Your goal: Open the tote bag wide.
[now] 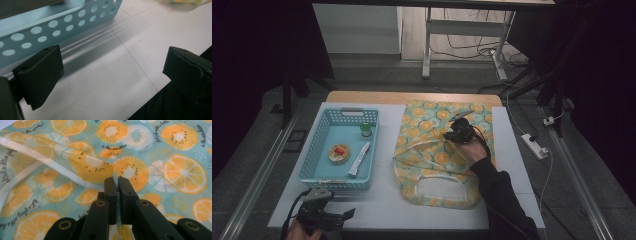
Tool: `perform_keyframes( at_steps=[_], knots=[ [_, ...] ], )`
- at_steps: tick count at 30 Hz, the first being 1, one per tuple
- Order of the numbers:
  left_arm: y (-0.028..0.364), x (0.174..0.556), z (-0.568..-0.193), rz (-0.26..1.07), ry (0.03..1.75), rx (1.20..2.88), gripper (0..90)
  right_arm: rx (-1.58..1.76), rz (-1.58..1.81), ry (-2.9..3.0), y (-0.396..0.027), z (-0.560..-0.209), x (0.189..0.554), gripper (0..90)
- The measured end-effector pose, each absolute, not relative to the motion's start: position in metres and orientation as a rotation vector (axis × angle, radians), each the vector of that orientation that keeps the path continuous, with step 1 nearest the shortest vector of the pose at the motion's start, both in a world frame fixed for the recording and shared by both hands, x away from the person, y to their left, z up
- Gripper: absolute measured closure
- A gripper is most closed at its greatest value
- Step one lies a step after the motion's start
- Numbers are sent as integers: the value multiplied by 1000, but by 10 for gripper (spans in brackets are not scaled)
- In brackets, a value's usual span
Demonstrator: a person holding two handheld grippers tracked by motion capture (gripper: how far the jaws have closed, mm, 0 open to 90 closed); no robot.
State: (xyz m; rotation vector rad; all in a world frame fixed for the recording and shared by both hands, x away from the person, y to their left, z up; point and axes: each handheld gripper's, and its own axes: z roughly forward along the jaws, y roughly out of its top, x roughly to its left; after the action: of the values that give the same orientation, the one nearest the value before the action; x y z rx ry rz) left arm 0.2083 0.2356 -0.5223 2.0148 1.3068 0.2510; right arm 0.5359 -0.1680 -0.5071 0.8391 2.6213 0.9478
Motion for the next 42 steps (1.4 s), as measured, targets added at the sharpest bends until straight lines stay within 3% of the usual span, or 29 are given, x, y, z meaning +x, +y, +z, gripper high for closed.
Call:
perform_keyframes(
  at_steps=[10, 15, 19, 20, 24, 32, 42],
  knots=[
    [235, 208, -522, 252, 1307, 2013, 32, 841, 1034, 2553, -173, -482, 523, 513],
    [235, 208, -522, 253, 1305, 2013, 32, 844, 1109, 2551, -176, -469, 512, 423],
    [235, 208, -522, 254, 1305, 2014, 32, 831, 1137, 2544, -175, -463, 500, 287],
    [235, 208, -522, 253, 1306, 2014, 32, 831, 1149, 2552, -174, -460, 495, 211],
    [235, 208, -522, 252, 1306, 2013, 32, 826, 1166, 2549, -173, -458, 487, 113],
    [235, 208, -522, 255, 1305, 2015, 32, 723, 1127, 2674, -166, -465, 462, 2],
    [235, 208, -522, 254, 1301, 2015, 32, 681, 957, 2758, -160, -498, 451, 0]
  ],
)
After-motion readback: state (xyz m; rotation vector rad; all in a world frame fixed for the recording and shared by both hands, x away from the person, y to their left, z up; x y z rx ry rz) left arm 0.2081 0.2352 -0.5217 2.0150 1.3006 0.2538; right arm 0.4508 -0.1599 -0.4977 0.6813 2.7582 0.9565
